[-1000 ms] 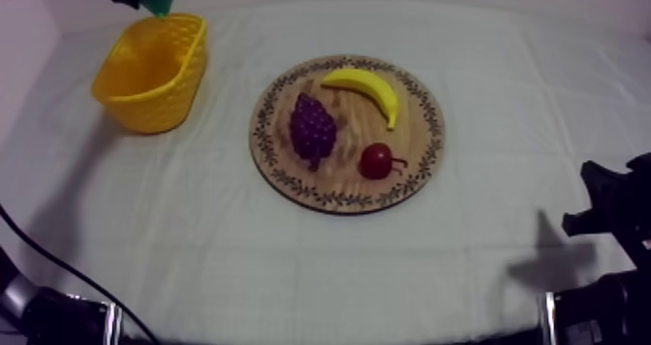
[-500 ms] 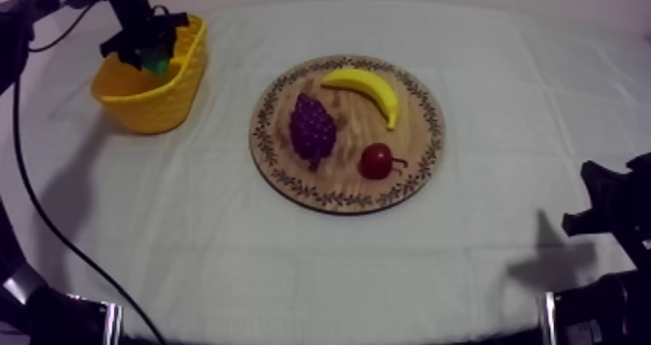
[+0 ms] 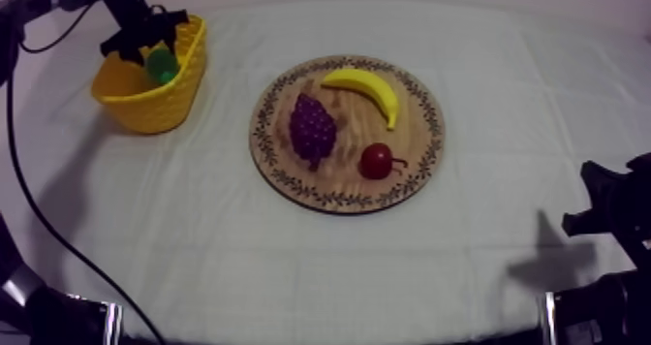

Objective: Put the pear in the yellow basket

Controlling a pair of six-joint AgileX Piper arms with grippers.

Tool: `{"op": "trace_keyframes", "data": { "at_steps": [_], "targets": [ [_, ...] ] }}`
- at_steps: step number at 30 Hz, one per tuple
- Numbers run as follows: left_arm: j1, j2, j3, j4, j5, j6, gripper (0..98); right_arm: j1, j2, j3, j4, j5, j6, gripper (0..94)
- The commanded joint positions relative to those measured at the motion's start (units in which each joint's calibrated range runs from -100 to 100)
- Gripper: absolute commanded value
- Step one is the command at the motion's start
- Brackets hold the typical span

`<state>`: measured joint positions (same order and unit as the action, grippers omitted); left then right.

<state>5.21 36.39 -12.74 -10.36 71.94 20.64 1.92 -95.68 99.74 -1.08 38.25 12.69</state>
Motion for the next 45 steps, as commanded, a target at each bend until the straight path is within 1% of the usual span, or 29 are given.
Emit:
{"op": "trace_keyframes", "data": {
  "at_steps": [1, 3, 5, 7, 12, 17, 23, 26, 29, 33, 36, 39, 45],
  "targets": [
    [0.5, -6.0, 3.7, -0.1, -1.6, 0.1, 21.9, 0.0, 0.0, 0.0, 0.0, 0.0, 0.0, 0.3],
    [1.2, -10.8, 6.9, -0.42, -2.8, 0.4, 10.8, 0.0, 0.0, 0.0, 0.0, 0.0, 0.0, 0.3],
    [2.0, -15.8, 10.2, -0.72, -3.7, 0.6, 5.3, 0.0, 0.0, 0.0, 0.0, 0.0, 0.0, 0.3],
    [2.9, -20.8, 13.8, -1.11, -4.6, 1.1, 2.7, 0.0, 0.0, 0.0, 0.0, 0.0, 0.0, 0.3],
    [4.6, -33.8, 24.6, -1.45, -8.5, 2.0, 0.5, 0.0, 0.0, 0.0, 0.0, 0.0, 0.0, 0.3],
    [5.7, -47.3, 36.5, -1.25, -14.0, 1.6, 0.2, 0.0, 0.0, 0.0, 0.0, 0.1, 0.0, 0.3],
    [6.0, -62.2, 48.7, -1.2, -15.7, 1.5, 0.1, 0.0, 0.0, 0.0, 0.0, 0.1, 0.0, 0.3],
    [5.7, -69.4, 55.2, -0.84, -16.2, 1.5, 0.1, 0.0, 0.0, 0.0, 0.0, 0.1, 0.0, 0.3],
    [4.8, -77.0, 62.8, 0.15, -17.4, 1.2, 0.1, 0.0, 0.0, 0.0, 0.0, 0.1, 0.0, 0.3],
    [3.4, -88.0, 73.0, 2.03, -19.5, -0.2, 0.1, 0.0, 0.0, 0.0, 0.0, 0.1, 0.0, 0.3],
    [2.3, -96.6, 79.8, 3.85, -21.1, -2.4, 0.1, 0.0, 0.0, 0.0, 0.0, 0.1, 0.0, 0.3],
    [1.6, -106.0, 84.7, 5.26, -21.6, -4.7, 0.1, 0.0, 0.0, 0.0, 0.0, 0.1, 0.0, 0.3],
    [0.3, -124.4, 89.2, 7.77, -21.7, -9.3, 0.1, 0.0, 0.0, 0.0, 0.0, 0.1, 0.0, 0.3]
  ]
}}
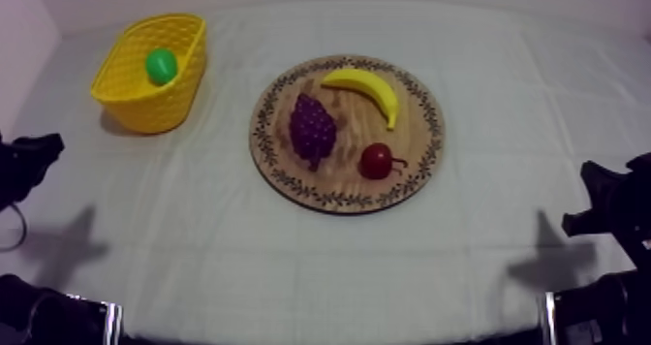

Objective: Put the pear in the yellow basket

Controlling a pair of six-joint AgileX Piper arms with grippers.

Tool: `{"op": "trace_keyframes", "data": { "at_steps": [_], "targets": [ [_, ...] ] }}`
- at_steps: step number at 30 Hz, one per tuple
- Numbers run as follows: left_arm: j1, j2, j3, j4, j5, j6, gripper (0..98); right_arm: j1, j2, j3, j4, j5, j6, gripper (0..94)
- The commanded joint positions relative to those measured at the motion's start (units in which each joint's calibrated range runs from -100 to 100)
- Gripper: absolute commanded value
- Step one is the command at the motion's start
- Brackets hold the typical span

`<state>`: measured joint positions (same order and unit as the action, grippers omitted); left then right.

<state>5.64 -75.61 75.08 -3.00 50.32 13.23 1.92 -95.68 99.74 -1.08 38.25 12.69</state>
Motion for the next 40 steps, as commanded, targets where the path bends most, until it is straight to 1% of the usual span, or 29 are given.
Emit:
{"op": "trace_keyframes", "data": {
  "at_steps": [1, 3, 6, 9, 12, 13, 15, 17, 19, 20, 21, 24, 25, 27, 30, 40],
  "targets": [
    [-0.4, -15.1, 2.0, 0.86, 0.0, -2.7, 0.1, 0.0, 0.0, 0.0, 0.0, 0.1, 0.0, 0.3],
    [-1.2, -19.7, 3.3, 1.89, -0.2, -4.5, 0.1, 0.0, 0.0, 0.0, 0.0, 0.1, 0.0, 0.3],
    [-2.3, -22.7, 4.5, 3.16, -0.5, -6.8, 0.1, 0.0, 0.0, 0.0, 0.0, 0.1, 0.0, 0.3],
    [-2.7, -23.8, 6.1, 3.89, -1.4, -8.0, 0.3, 0.0, 0.0, 0.0, 0.0, 0.1, 0.0, 0.3],
    [-2.6, -24.1, 10.3, 4.42, -4.1, -9.3, 1.1, 0.0, 0.0, 0.0, 0.0, 0.1, 0.0, 0.3],
    [-2.4, -24.2, 12.3, 5.1, -5.7, -10.7, 0.8, 0.0, 0.0, 0.0, 0.0, 0.1, 0.0, 0.3],
    [-2.0, -24.3, 17.5, 7.33, -10.3, -14.9, 0.5, 0.0, 0.0, 0.0, 0.0, 0.1, 0.0, 0.3],
    [-1.0, -24.3, 20.5, 7.91, -12.6, -17.2, 0.3, 0.0, 0.0, 0.0, 0.0, 0.1, 0.0, 0.3],
    [-0.4, -24.4, 21.7, 7.71, -12.9, -18.3, 0.2, 0.0, 0.0, 0.0, 0.0, 0.1, 0.0, 0.3],
    [-0.2, -24.4, 22.0, 7.24, -12.8, -17.4, 0.2, 0.0, 0.0, 0.0, 0.0, 0.1, 0.0, 0.3],
    [-0.1, -24.4, 22.3, 6.52, -13.0, -15.5, 0.1, 0.0, 0.0, 0.0, 0.0, 0.1, 0.0, 0.3],
    [0.1, -24.4, 23.7, 3.07, -15.6, -7.2, 0.1, 0.0, 0.0, 0.0, 0.0, 0.1, 0.0, 0.3],
    [0.1, -24.4, 24.1, 2.37, -16.3, -5.2, 0.1, 0.0, 0.0, 0.0, 0.0, 0.1, 0.0, 0.3],
    [0.2, -24.4, 24.4, 1.53, -17.1, -2.9, 0.1, 0.0, 0.0, 0.0, 0.0, 0.1, 0.0, 0.3],
    [0.2, -24.4, 24.7, 1.0, -17.6, -1.8, 0.1, 0.0, 0.0, 0.0, 0.0, 0.1, 0.0, 0.3],
    [0.2, -24.4, 24.8, 0.74, -17.9, -1.7, 0.1, 0.0, 0.0, 0.0, 0.0, 0.1, 0.0, 0.3]
  ]
}}
